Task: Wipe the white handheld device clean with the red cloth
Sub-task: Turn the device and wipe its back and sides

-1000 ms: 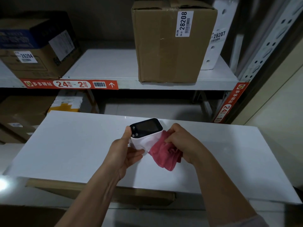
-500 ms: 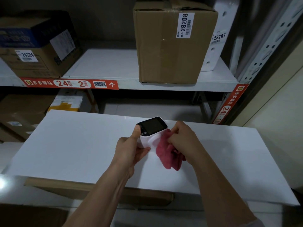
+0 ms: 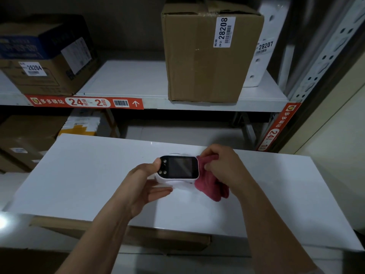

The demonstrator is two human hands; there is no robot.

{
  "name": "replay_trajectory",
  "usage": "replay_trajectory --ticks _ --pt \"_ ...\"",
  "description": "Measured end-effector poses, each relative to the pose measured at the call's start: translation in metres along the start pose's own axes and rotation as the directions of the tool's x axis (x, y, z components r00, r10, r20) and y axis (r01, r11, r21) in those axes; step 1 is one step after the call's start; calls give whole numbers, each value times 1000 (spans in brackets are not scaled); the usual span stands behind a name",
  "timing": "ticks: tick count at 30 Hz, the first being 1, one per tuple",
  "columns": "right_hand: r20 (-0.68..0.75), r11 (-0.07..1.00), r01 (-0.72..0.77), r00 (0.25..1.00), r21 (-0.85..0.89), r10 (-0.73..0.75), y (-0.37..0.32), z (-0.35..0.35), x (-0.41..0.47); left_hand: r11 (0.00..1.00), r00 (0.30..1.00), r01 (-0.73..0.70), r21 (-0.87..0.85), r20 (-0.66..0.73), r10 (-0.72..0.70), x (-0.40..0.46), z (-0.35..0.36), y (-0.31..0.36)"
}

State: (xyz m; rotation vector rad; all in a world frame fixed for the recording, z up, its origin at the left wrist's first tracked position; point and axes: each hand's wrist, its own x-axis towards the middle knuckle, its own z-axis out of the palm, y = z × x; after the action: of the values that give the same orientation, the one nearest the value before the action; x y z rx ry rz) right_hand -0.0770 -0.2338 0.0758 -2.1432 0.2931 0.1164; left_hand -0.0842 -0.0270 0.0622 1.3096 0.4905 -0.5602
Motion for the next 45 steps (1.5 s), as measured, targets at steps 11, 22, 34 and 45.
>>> replay_trajectory --ticks 11,22,34,45 --pt "73 987 57 996 -151 -46 -1 11 -4 988 992 -95 125 93 84 -3 -8 3" --pt "179 924 287 952 -255 -246 -4 21 4 955 956 -172 244 274 102 -7 -16 3" --pt "272 832 209 960 -514 -73 4 29 9 923 929 -266 278 328 169 -2 -27 3" --pt "272 904 66 961 -422 57 -7 10 1 780 891 -453 433 242 384 -5 -23 0"
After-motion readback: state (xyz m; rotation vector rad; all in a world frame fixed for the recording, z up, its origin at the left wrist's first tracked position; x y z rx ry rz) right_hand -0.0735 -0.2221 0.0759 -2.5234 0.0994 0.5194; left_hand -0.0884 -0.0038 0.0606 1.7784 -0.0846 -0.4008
